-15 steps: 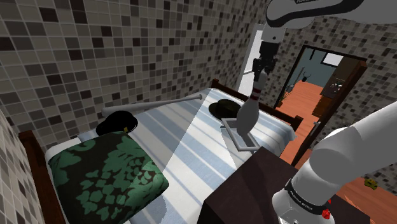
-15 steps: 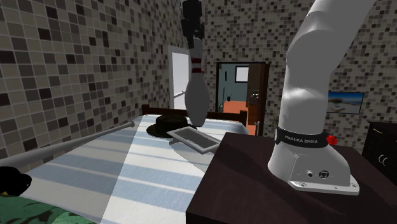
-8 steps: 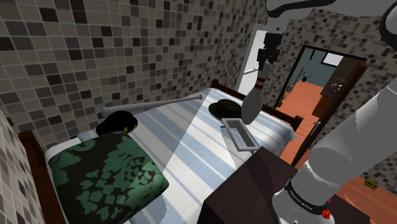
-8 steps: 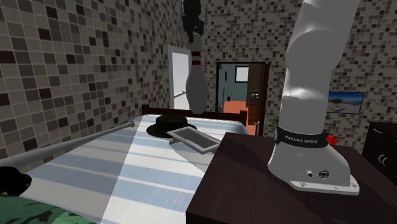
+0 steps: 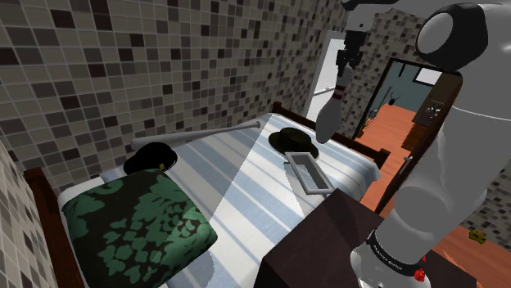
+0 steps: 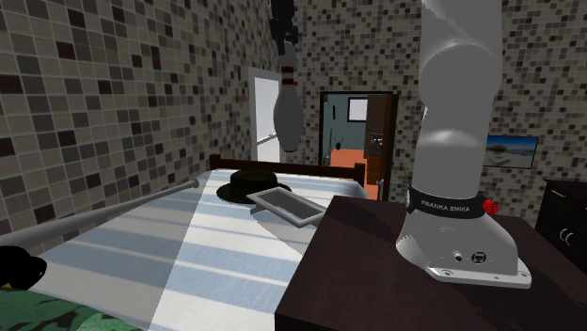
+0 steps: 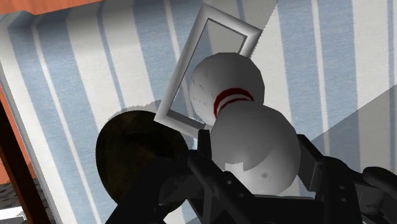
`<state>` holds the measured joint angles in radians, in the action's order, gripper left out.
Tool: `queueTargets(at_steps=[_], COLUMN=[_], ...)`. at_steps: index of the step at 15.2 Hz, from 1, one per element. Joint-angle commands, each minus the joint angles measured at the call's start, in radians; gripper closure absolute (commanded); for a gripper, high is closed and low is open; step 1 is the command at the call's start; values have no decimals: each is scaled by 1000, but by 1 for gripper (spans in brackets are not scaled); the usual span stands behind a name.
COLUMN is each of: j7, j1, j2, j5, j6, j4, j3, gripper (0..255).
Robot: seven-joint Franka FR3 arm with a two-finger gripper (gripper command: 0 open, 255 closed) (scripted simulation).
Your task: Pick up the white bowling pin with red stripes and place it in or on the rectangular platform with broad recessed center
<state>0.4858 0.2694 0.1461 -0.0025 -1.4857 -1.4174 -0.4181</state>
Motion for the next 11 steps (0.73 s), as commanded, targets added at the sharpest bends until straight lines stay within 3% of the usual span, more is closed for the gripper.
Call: queueTargets(at_steps=[1,2,11], j7=[52,72,55], j1=[40,63,41], j2=[91,140,89], j5=[37,58,36], j6=[55,86,-59], j4=[143,218,26], j3=[-19,-24,-17], gripper=[255,255,255])
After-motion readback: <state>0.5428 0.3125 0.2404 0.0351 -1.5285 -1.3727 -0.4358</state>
